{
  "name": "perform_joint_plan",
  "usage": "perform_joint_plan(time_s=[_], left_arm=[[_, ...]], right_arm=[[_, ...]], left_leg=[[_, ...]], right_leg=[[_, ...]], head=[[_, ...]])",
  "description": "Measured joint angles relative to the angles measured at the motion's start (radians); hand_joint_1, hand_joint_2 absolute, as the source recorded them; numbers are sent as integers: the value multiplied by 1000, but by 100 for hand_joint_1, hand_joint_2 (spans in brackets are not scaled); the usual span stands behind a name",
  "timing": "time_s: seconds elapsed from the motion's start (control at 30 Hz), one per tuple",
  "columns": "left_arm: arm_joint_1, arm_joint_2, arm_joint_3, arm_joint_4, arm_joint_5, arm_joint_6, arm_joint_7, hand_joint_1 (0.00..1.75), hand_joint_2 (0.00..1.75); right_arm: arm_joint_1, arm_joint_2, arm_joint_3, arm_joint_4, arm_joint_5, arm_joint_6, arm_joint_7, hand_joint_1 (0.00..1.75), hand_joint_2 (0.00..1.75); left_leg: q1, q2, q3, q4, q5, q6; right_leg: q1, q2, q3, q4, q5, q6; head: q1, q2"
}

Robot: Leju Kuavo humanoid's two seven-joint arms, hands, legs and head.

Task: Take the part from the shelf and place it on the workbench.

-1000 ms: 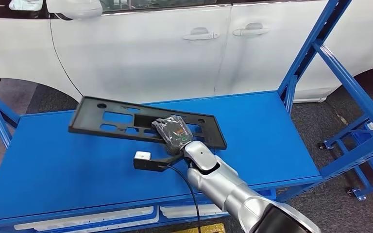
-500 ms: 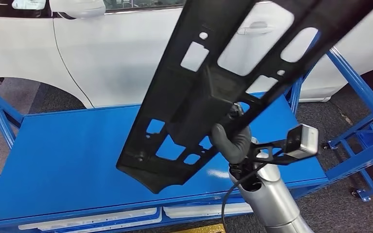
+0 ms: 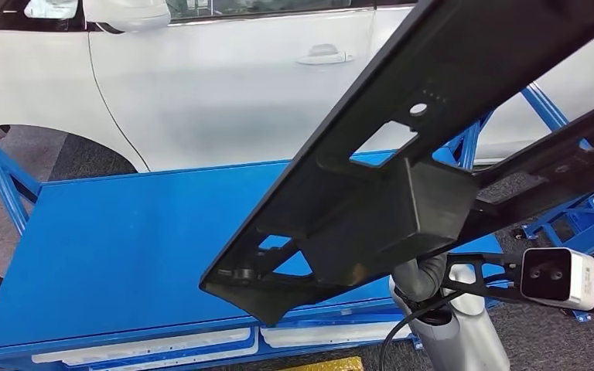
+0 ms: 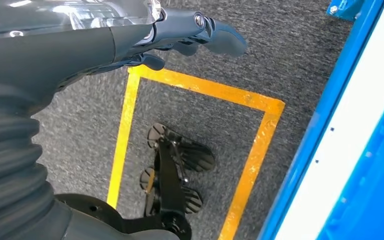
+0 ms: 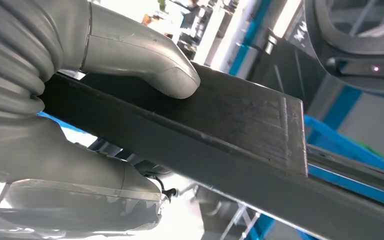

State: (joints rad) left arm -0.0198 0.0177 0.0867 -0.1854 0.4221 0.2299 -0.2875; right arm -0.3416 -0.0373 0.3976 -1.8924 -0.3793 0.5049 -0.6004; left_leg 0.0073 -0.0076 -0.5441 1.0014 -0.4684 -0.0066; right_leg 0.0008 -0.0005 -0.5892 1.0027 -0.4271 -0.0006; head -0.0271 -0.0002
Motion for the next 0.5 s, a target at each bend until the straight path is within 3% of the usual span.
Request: perform_joint_plan(time_s=[0.07, 0.1, 0.2, 0.23, 0.27, 0.3, 0.4, 0.43, 0.5], left_arm=[[0, 0, 3, 0, 1, 1, 7, 0, 175], [0, 0, 5, 0, 2, 1, 10, 0, 175], [-1, -1, 9, 0, 3, 5, 17, 0, 175], [-1, -1, 11, 0, 3, 8, 21, 0, 175], [-1, -1, 12, 0, 3, 13, 24, 0, 175], [0, -1, 12, 0, 3, 17, 27, 0, 175], [-1, -1, 13, 0, 0, 28, 32, 0, 175], [-1, -1, 13, 0, 0, 32, 33, 0, 175], [-1, -1, 14, 0, -1, 39, 34, 0, 175]], right_arm=[[1, -14, 0, -3, 0, 4, 0, 175, 175], [1, -21, 0, -4, 0, 7, 0, 175, 175], [7, -44, 0, -6, 12, 25, 1, 175, 175], [11, -52, 0, -7, 18, 32, 1, 175, 175], [13, -57, 1, -7, 23, 35, 1, 175, 175], [15, -62, 1, -7, 24, 38, 2, 175, 175], [16, -71, 0, -13, 12, 51, 4, 175, 175], [15, -73, -1, -15, 7, 58, 4, 175, 175], [16, -77, -4, -18, 0, 73, 5, 175, 175]], left_leg=[[3, 2, -5, -5, 12, 14], [5, 4, -9, -8, 19, 21], [5, 6, -34, -8, 38, 30], [5, 6, -44, -7, 44, 29], [5, 5, -53, -5, 49, 28], [5, 5, -61, -3, 54, 26], [4, 3, -78, 4, 68, 15], [4, 3, -81, 5, 73, 9], [3, 2, -83, 2, 85, -5]], right_leg=[[-3, 0, -7, 13, -14, 11], [-4, 1, -19, 40, -39, 16], [-10, 1, -89, 227, -160, 29], [-11, 1, -103, 278, -182, 32], [-12, 1, -99, 292, -183, 33], [-13, 1, -74, 264, -167, 33], [-11, 1, 59, 55, -101, 23], [-8, 1, 83, 13, -90, 17], [-2, 2, 86, -3, -79, 6]], head=[[0, 0], [2, 0], [6, 0], [6, 0], [6, 0], [6, 0], [5, 0], [6, 0], [6, 0]])
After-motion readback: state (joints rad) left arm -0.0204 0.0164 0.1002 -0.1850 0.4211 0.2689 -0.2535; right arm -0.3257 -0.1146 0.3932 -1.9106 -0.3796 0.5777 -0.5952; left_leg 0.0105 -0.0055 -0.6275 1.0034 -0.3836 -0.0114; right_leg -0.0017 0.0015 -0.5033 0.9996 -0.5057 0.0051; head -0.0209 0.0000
